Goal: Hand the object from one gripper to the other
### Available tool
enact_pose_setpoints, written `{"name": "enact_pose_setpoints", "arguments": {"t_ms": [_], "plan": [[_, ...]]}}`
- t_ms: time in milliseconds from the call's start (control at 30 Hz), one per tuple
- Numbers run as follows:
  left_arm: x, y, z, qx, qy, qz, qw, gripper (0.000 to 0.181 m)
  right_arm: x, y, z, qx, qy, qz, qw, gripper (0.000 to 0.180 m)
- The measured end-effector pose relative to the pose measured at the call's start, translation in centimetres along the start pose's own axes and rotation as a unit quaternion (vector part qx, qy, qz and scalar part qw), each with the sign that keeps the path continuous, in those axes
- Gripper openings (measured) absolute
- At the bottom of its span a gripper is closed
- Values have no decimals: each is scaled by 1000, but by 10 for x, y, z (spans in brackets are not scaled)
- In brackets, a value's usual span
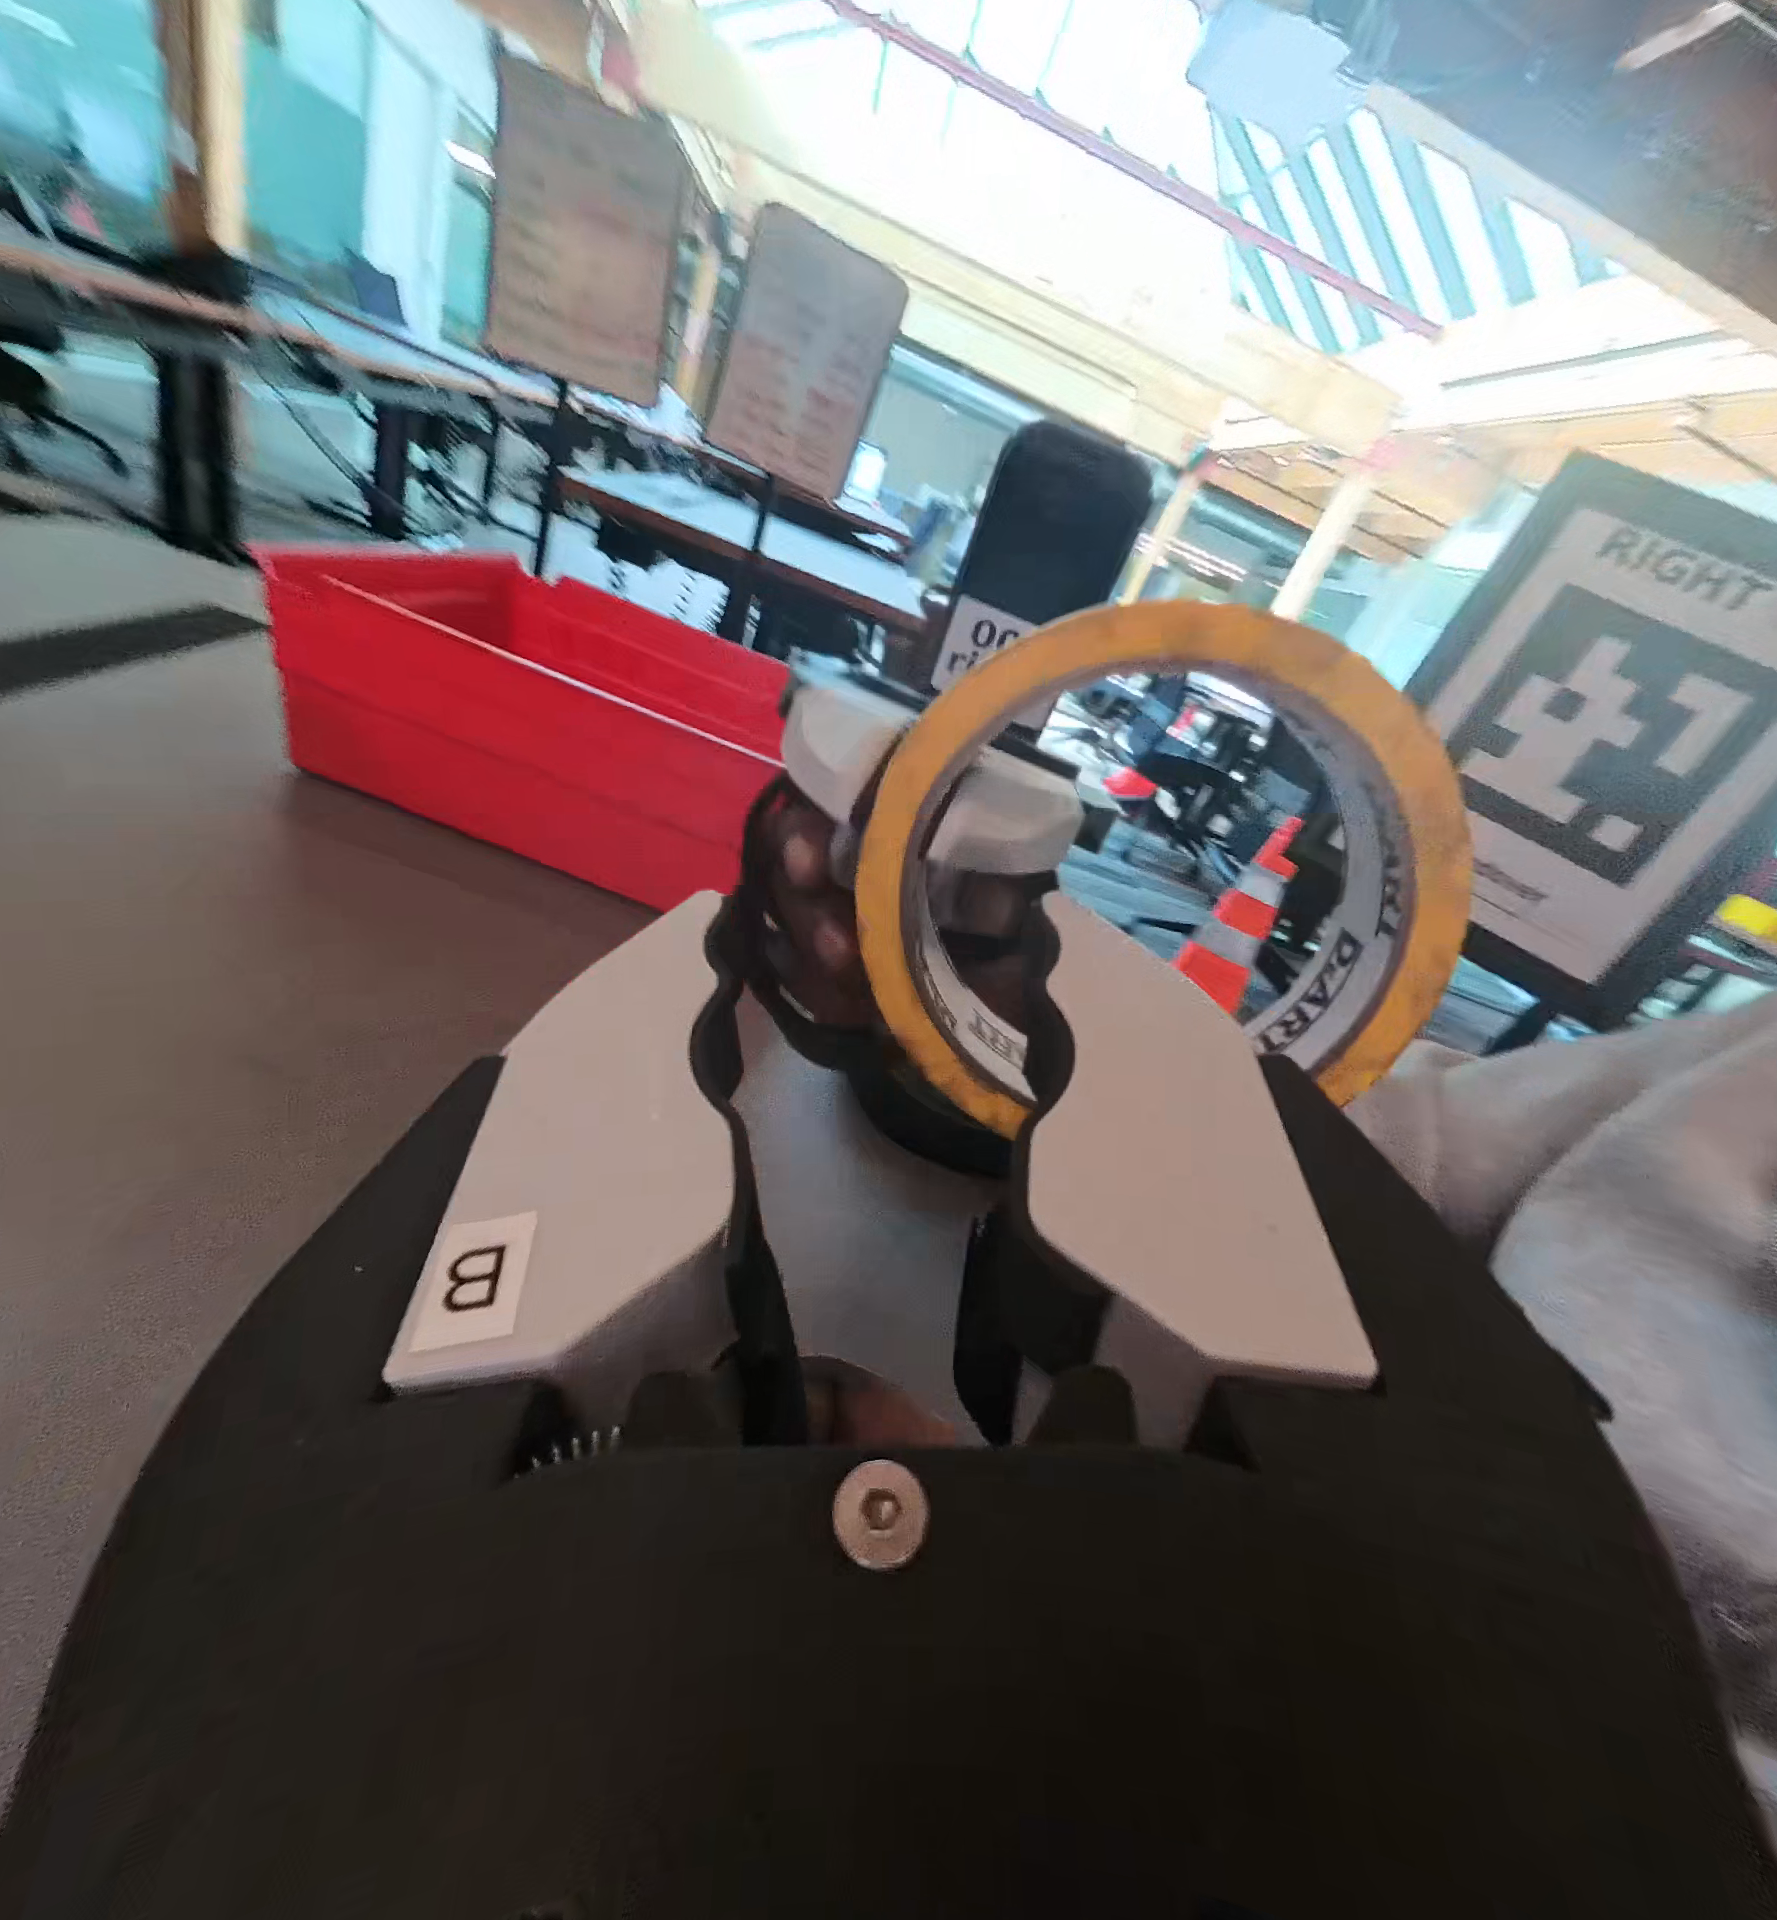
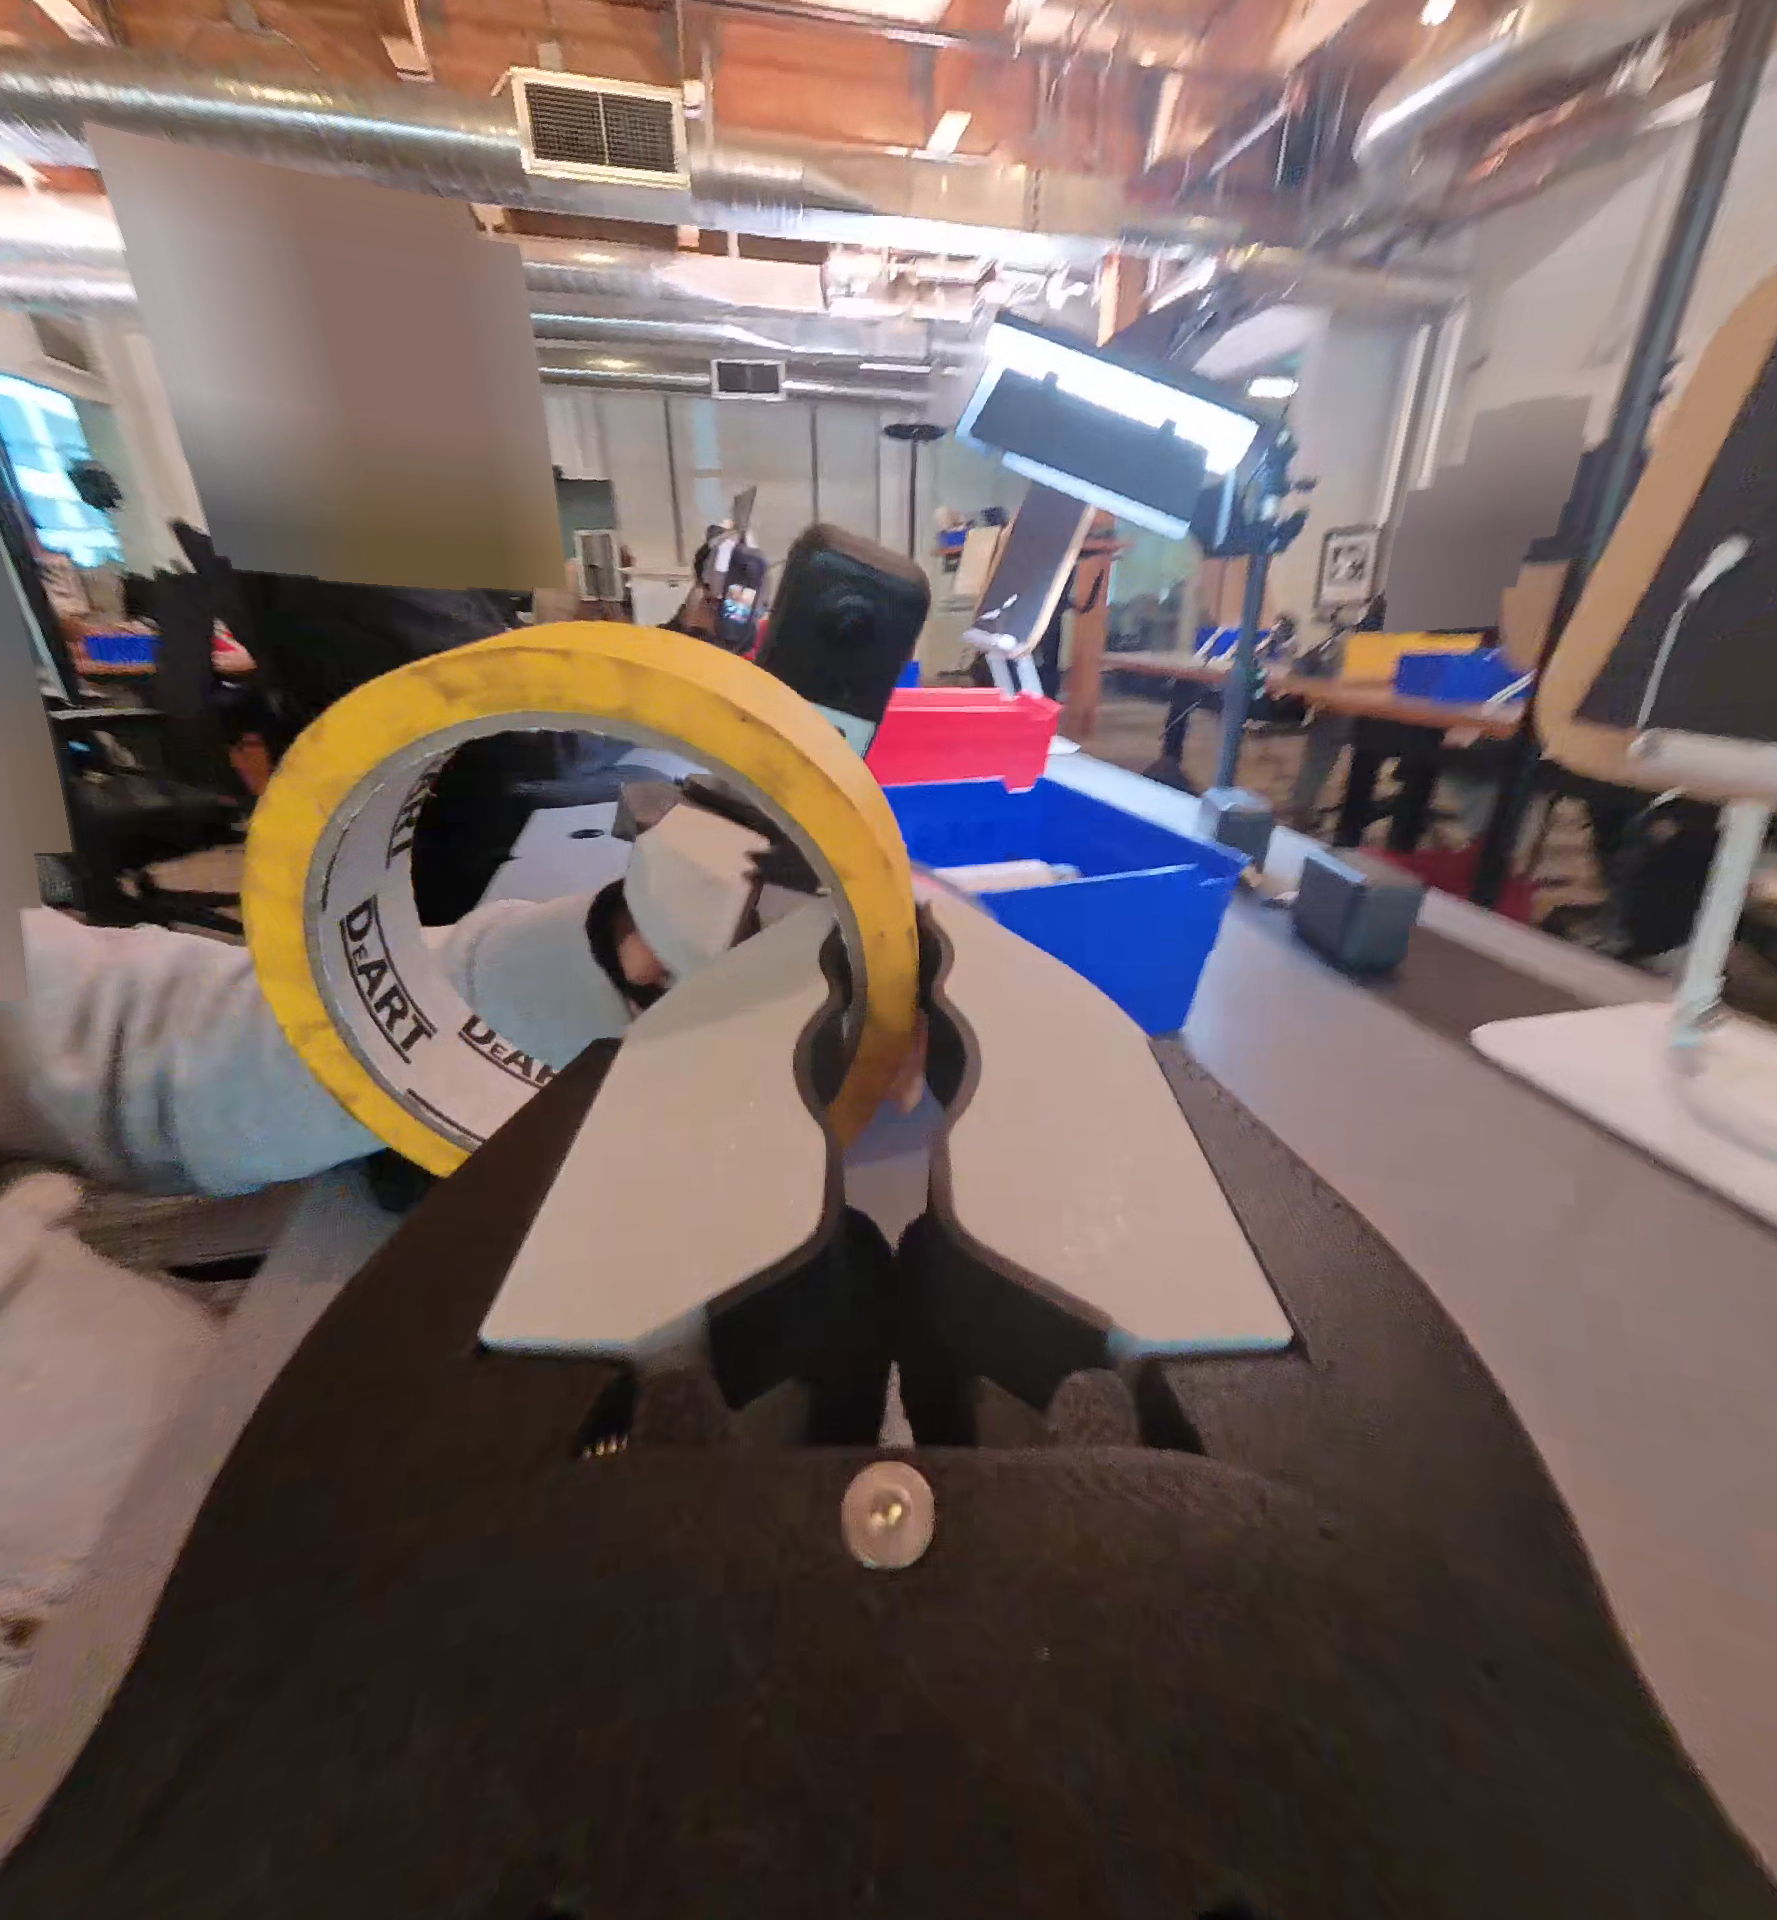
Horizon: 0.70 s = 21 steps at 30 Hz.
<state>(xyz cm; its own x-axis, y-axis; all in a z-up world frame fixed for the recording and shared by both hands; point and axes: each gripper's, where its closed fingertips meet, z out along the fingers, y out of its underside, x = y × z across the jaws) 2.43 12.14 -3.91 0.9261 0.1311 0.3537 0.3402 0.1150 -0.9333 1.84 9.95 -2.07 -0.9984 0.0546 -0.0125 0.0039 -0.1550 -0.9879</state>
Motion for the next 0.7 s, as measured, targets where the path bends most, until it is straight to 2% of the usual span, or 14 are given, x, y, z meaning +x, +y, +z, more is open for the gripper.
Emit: {"name": "enact_pose_setpoints", "arguments": {"t_ms": [100,200,367,567,700], "plan": [[3,14,5,-38,9,1,999,47,-5,-7,-1,17,2,-47,999,11],[13,21,7,-60,33,27,997,16,-10,-7,1,14,-4,-69,998,11],[5,12,3,-37,-2,88,995,10,-17,-7,3,19,-22,-60,998,19],[2,-10,-7,15,-54,219,974,10,-7,-11,1,48,-37,86,994,49],[6,-29,-16,64,-76,281,955,10,-1,-2,0,38,-80,241,966,53]]}}
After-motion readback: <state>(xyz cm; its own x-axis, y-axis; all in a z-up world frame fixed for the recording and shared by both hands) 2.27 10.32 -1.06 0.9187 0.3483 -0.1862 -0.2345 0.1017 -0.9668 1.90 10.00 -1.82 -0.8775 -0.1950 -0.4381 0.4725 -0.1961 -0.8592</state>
